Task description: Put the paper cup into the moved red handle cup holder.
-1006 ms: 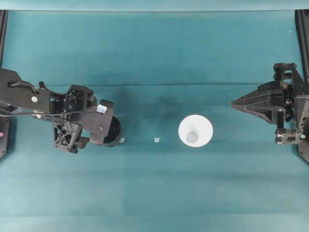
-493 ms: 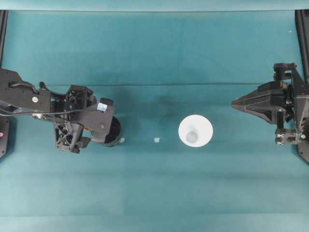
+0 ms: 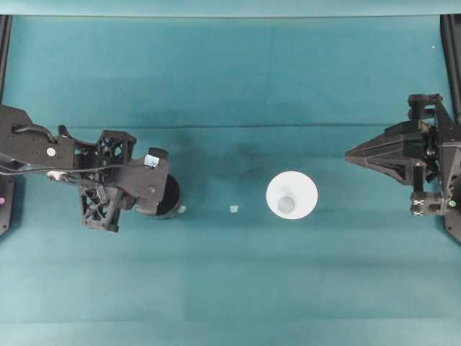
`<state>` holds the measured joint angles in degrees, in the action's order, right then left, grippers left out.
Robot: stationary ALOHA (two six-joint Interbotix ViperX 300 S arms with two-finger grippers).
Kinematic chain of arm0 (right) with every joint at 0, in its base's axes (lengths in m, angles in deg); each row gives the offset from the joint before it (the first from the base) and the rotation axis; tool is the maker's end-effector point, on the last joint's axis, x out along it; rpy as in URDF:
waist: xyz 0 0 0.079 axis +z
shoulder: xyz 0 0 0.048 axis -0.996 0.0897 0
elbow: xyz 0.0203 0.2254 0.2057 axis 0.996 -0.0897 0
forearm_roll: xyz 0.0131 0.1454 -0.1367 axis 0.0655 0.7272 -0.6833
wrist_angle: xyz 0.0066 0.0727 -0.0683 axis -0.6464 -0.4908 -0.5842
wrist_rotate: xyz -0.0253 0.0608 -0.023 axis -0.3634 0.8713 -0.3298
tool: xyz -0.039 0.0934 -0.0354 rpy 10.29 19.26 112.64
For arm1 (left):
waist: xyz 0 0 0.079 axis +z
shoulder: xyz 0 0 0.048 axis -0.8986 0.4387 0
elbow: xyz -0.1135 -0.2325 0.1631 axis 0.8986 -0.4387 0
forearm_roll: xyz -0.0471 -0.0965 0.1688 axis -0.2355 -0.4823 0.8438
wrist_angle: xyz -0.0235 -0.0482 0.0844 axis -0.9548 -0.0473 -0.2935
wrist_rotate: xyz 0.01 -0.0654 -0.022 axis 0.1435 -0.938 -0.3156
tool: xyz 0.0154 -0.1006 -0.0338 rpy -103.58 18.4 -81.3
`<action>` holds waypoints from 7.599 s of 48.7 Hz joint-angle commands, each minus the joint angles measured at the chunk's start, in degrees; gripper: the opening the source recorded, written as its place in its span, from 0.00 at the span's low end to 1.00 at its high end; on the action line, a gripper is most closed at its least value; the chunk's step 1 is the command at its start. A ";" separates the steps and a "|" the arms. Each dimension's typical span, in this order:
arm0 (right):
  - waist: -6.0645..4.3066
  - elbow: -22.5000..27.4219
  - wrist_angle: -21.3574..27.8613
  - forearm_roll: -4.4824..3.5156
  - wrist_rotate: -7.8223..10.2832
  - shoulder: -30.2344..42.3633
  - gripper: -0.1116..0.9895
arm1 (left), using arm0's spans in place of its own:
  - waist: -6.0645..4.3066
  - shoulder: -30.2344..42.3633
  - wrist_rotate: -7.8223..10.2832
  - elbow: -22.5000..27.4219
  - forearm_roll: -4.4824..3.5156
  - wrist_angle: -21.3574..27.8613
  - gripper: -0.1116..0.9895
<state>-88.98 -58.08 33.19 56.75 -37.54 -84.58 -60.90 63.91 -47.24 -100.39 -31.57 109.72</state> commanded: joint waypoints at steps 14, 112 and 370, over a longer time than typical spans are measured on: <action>-0.09 0.35 -0.26 0.18 0.53 0.18 0.02 | -1.67 -1.23 -0.88 0.62 0.00 -0.26 0.36; -0.09 -0.18 -2.99 0.18 0.44 0.44 0.02 | -3.43 8.44 -6.06 21.45 0.09 5.01 0.35; -2.55 28.48 35.68 0.70 16.70 47.81 0.86 | -5.36 -31.11 -9.49 2.64 0.09 -5.63 0.90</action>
<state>-91.53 -30.13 69.23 57.54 -21.54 -36.50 -66.09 33.06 -56.65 -98.37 -31.57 104.53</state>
